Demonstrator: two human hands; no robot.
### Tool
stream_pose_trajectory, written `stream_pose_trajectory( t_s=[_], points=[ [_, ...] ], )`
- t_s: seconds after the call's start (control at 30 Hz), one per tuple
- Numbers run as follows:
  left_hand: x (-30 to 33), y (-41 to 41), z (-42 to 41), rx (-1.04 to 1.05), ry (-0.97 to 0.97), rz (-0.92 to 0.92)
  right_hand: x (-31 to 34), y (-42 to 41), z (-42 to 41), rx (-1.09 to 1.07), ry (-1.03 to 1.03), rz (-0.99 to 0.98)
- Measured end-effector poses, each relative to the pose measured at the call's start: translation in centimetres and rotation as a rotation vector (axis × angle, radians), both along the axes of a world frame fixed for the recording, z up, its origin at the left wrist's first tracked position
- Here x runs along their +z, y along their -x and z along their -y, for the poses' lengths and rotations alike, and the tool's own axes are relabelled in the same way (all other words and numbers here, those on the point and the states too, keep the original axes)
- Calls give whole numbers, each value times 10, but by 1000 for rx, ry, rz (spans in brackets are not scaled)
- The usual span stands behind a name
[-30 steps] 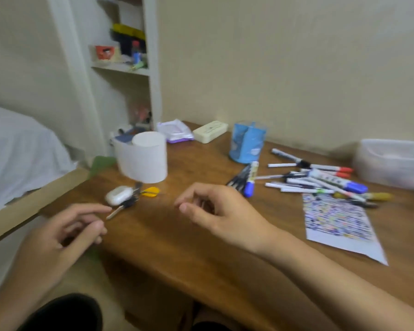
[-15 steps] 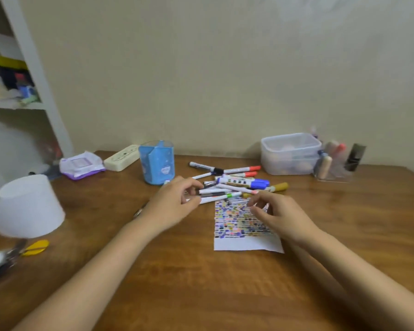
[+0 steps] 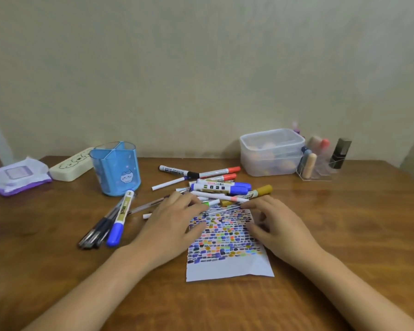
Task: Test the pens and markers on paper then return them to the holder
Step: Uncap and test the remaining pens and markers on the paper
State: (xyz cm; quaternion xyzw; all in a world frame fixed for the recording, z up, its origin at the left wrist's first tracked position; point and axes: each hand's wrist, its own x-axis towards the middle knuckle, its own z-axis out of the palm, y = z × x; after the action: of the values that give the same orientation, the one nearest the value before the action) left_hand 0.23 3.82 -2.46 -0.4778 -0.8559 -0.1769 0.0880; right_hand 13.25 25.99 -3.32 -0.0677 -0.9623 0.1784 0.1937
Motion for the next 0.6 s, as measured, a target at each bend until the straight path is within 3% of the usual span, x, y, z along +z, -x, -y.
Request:
stream_pose_trajectory(
  t_s=[0.6],
  points=[
    [-17,-4,-6,-93,-57,70,-3,-1,-4,-69,-105,73]
  ],
)
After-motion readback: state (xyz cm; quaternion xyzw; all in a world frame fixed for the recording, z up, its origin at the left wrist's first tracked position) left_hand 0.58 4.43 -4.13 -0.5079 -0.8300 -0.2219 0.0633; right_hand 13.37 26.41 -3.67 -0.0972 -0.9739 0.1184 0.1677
